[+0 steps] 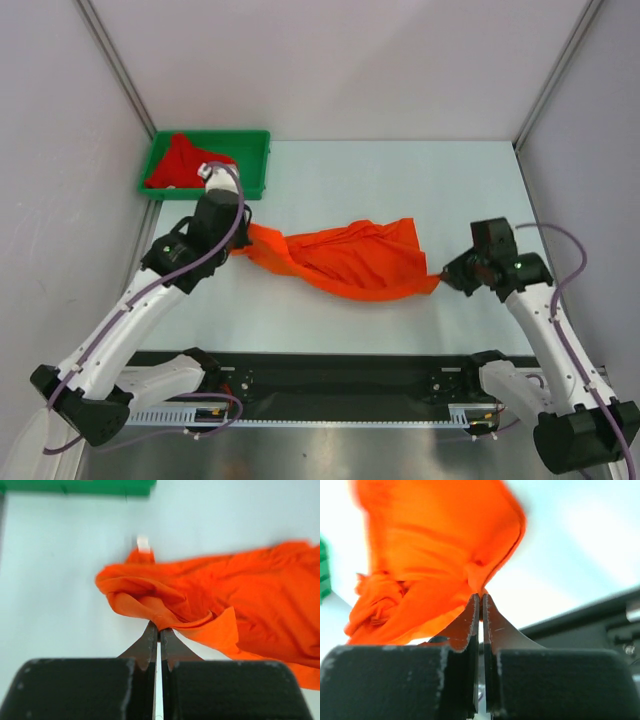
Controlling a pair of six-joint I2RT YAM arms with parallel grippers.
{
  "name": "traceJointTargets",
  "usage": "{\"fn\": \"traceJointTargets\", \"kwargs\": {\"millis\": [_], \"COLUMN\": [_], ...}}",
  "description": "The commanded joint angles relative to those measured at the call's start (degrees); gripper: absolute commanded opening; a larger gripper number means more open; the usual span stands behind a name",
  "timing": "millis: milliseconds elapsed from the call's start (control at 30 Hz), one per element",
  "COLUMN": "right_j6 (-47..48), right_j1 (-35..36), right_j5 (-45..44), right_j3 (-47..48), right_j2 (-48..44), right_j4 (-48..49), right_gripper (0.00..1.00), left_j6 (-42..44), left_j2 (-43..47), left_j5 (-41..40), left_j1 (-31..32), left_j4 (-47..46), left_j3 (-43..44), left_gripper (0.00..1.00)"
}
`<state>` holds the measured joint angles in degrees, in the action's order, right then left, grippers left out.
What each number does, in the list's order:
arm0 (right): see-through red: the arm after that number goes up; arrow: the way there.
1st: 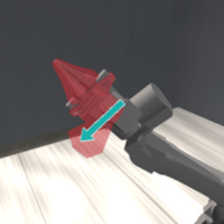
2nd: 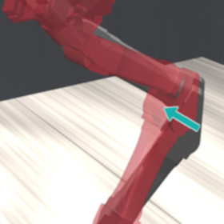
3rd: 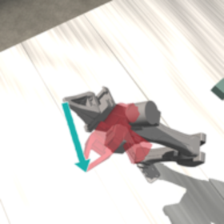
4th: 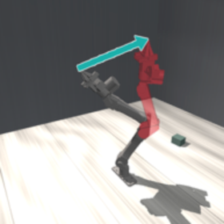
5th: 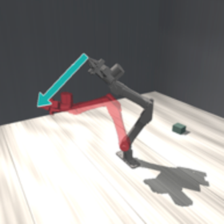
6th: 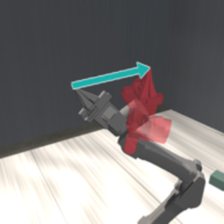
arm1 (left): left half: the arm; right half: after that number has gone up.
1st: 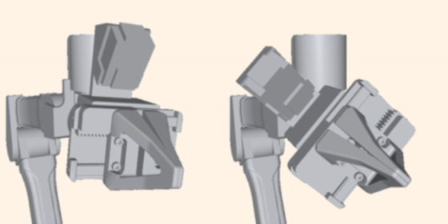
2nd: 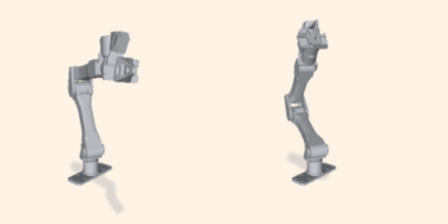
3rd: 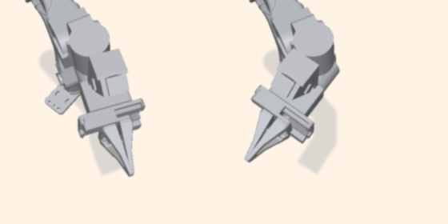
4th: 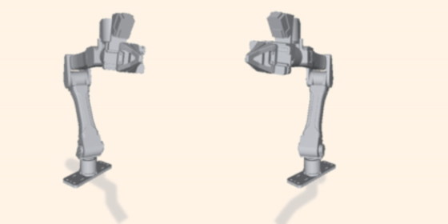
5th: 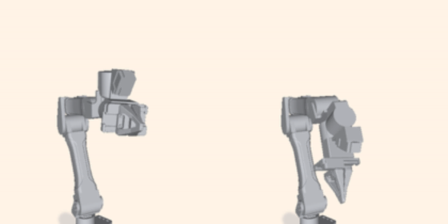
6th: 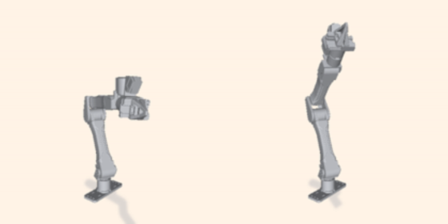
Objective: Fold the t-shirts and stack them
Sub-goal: Flatten the tshirt out
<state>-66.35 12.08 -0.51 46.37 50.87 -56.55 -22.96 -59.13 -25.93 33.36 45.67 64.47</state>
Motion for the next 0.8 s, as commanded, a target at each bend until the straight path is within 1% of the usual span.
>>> {"fn": "traceJointTargets", "kwargs": {"millis": [0, 33, 67, 100, 133, 200, 233, 300, 333, 500, 533, 600, 633, 700, 767], "right_j6": [17.10, 18.95, 20.45, 23.77, 25.20, 28.45, 29.51, 32.14, 33.03, 37.86, 38.57, 40.33, 40.33, 40.51, 40.94], "right_j1": [-2.32, -2.58, -2.67, -3.19, -3.46, -3.99, -4.16, -4.25, -4.25, -4.25, -4.25, -4.25, -4.25, -4.25, -4.25], "right_j5": [-3.53, -3.88, -4.23, -5.28, -5.72, -6.78, -6.96, -6.61, -6.34, -4.94, -4.67, -3.27, -3.87, -6.59, -8.09], "right_j3": [12.93, 15.48, 17.77, 23.19, 25.76, 31.56, 36.72, 40.89, 44.73, 52.06, 53.20, 56.45, 57.85, 62.42, 65.50], "right_j2": [3.35, 3.97, 4.58, 4.85, 5.20, 5.82, 5.90, 5.38, 4.86, -1.54, -2.70, -4.98, -6.82, -7.54, -6.67], "right_j4": [0.93, 0.92, 0.75, 0.14, -0.31, -1.62, -1.98, -1.81, -1.54, 3.01, 3.64, 5.57, 5.58, 3.83, 1.55], "right_gripper": [0.00, 0.00, 0.00, 0.00, 0.00, 0.00, 0.00, 0.00, 0.00, 0.00, 0.00, 0.00, 0.00, 0.00, 0.00], "left_j6": [5.54, 6.17, 6.87, 8.09, 8.54, 9.24, 9.42, 10.39, 10.83, 13.29, 13.47, 13.64, 13.64, 13.21, 12.77], "left_j2": [0.60, -0.01, -0.10, -0.19, -0.11, 0.68, 1.03, 2.96, 3.93, 12.00, 12.63, 13.43, 13.52, 13.69, 13.61], "left_j5": [-6.84, -7.37, -7.81, -7.99, -7.91, -7.12, -5.72, -3.78, -0.82, 6.32, 7.46, 11.24, 12.65, 15.54, 16.52], "left_j1": [0.30, 0.30, 0.30, 0.30, 0.30, 0.30, 0.30, 0.38, 0.30, 0.39, 0.39, 0.30, 0.38, 0.21, 0.38], "left_j4": [-3.56, -4.09, -5.14, -5.85, -7.77, -9.89, -11.99, -14.46, -17.60, -27.55, -29.39, -29.50, -29.15, -28.88, -28.88], "left_j3": [9.61, 13.28, 15.14, 16.81, 19.96, 22.79, 25.16, 26.93, 27.81, 28.52, 30.00, 33.07, 36.14, 38.44, 40.56], "left_gripper": [0.00, 0.00, 0.00, 0.00, 0.00, 0.00, 0.00, 0.00, 0.00, 0.00, 0.00, 0.00, 0.00, 0.00, 0.00]}}
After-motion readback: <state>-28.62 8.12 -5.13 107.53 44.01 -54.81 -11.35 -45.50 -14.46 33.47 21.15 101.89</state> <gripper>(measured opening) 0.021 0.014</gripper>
